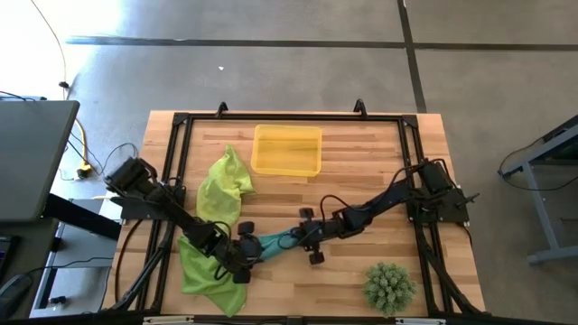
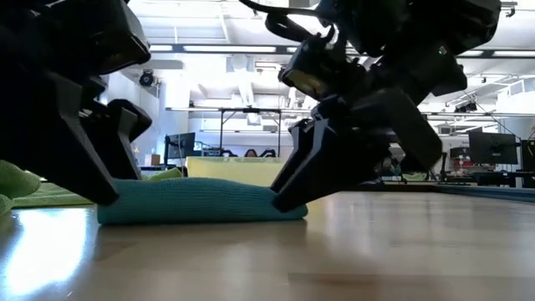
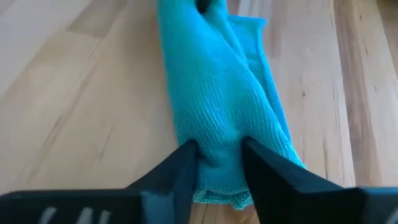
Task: Roll microfiber towels into tight, uniform cylinder then place into a basket
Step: Roll the blue microfiber towel
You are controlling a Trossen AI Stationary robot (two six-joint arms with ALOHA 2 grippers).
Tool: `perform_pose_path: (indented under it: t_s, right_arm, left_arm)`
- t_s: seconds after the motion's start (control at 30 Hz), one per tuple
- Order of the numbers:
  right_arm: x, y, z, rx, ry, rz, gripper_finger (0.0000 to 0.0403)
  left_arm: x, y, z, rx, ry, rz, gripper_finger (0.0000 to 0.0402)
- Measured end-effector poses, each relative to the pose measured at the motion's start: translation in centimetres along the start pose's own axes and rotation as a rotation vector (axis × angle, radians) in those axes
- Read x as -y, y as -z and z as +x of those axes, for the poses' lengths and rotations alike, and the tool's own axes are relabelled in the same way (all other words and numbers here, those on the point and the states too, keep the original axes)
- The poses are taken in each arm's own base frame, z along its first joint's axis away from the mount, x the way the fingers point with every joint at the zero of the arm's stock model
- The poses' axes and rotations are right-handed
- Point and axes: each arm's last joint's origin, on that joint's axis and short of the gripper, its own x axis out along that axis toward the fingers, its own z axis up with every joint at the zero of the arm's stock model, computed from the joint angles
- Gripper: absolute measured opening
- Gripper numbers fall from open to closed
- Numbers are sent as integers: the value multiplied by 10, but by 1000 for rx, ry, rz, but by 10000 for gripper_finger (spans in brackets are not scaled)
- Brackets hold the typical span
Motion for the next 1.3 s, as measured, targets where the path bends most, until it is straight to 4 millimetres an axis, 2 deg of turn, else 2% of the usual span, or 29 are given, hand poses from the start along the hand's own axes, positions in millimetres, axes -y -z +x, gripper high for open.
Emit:
perform_pose_path:
  t_s: [0.23,0.3,0.47,0.67,0.87,1.13,1.3]
  right_arm:
    - [0,3,0,-27,-3,118,17]
    - [2,4,1,-33,-27,151,6]
    - [14,4,2,-53,-122,336,10]
    - [33,4,3,-80,-235,552,3]
    - [48,4,3,-98,-307,716,3]
    - [52,5,3,-99,-319,716,3]
    - [52,3,1,-67,-324,561,30]
  left_arm:
    - [-1,-7,-11,18,3,-3,159]
    - [-1,-11,-16,39,13,-11,159]
    - [-1,-20,-26,93,29,-30,159]
    - [-1,-26,-30,158,-6,14,159]
    - [-6,-25,-11,182,-61,58,159]
    - [-16,-10,17,114,-175,68,159]
    - [-14,-1,26,82,-151,42,159]
